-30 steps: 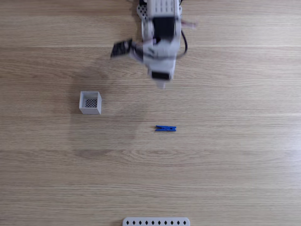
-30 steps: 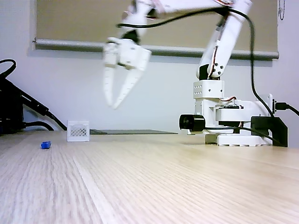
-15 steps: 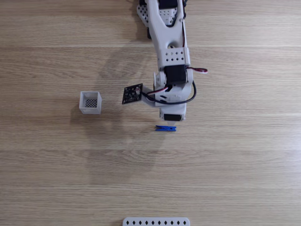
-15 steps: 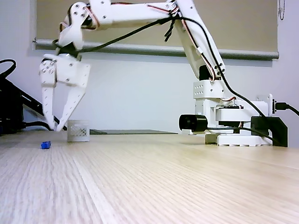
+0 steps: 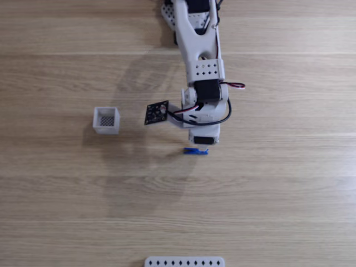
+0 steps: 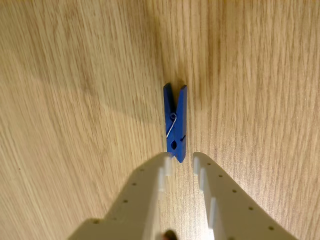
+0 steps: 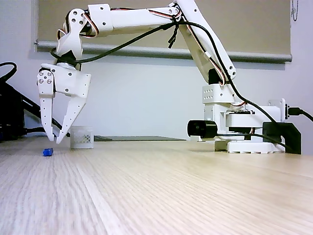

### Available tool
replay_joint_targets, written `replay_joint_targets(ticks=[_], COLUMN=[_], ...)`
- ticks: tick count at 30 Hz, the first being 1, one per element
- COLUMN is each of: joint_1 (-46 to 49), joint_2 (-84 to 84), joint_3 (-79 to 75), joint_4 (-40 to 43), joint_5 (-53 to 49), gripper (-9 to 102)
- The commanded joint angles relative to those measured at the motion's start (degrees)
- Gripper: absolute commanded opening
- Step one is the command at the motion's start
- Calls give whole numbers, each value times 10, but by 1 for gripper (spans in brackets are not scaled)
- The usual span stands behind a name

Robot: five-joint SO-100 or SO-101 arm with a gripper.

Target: Grasp a peg and put it in the crate.

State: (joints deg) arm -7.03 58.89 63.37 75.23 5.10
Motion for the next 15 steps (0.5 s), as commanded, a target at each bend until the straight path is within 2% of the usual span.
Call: replay_joint_targets(ticks=[1, 7, 12, 15], joint_1=[3, 20, 25, 26], joint_2=[25, -13, -45, -48], joint_3=[-53, -54, -61, -59], joint_4=[11, 4, 1, 1], joint_5=[4, 5, 5, 5], gripper=[16, 25, 23, 17])
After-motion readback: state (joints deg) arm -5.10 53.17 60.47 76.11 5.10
